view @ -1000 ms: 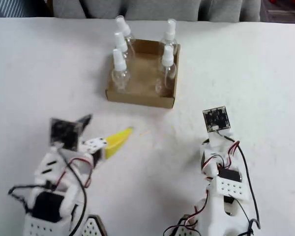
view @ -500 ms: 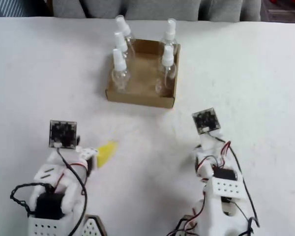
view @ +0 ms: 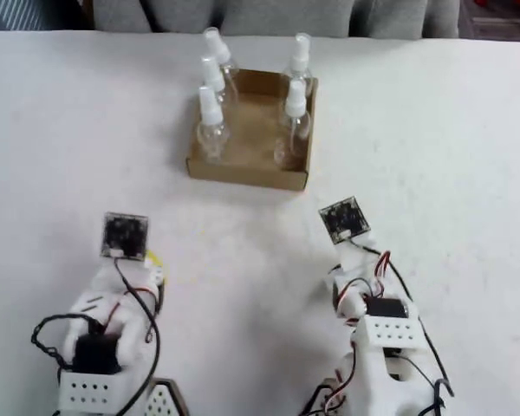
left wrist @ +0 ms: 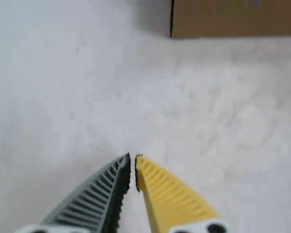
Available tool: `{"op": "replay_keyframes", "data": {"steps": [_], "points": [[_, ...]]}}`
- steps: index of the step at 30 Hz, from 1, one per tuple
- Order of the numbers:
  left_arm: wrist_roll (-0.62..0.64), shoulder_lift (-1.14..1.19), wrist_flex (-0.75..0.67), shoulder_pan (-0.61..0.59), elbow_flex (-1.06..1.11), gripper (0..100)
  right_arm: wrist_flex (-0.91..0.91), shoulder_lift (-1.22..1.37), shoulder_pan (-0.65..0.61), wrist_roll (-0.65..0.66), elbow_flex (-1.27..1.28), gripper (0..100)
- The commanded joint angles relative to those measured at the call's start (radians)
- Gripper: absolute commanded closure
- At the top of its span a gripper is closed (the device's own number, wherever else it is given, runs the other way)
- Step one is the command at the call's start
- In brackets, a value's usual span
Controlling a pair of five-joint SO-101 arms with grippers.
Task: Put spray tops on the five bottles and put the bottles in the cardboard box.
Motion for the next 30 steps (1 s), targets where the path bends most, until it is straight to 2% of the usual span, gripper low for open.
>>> {"op": "replay_keyframes", "data": {"steps": [1,6,11,15,17,19,22,30], "points": [[-0.17,0.036,0.041,-0.038,0.0,98,-0.002,-0.015,-0.005,0.006,-0.008,98.2],[-0.276,0.065,0.037,-0.045,0.002,98,-0.004,-0.015,-0.004,0.006,-0.006,98.2],[-0.374,0.065,0.043,-0.15,0.002,98,0.002,-0.015,-0.038,0.005,-0.006,97.9],[-0.358,0.064,0.049,-0.143,0.002,98,0.002,-0.015,-0.03,0.006,-0.008,98.1],[-0.334,0.064,0.104,-0.128,0.002,98,-0.001,-0.015,-0.031,0.006,-0.008,98.1],[-0.33,0.064,0.164,-0.094,-0.002,98,-0.004,-0.015,-0.031,0.006,-0.008,98.1],[-0.33,0.064,0.161,-0.035,-0.002,98,-0.004,-0.015,-0.031,0.006,-0.008,98.1],[-0.325,0.064,0.161,-0.065,-0.002,98,-0.004,-0.015,-0.031,0.006,-0.008,98.1]]}}
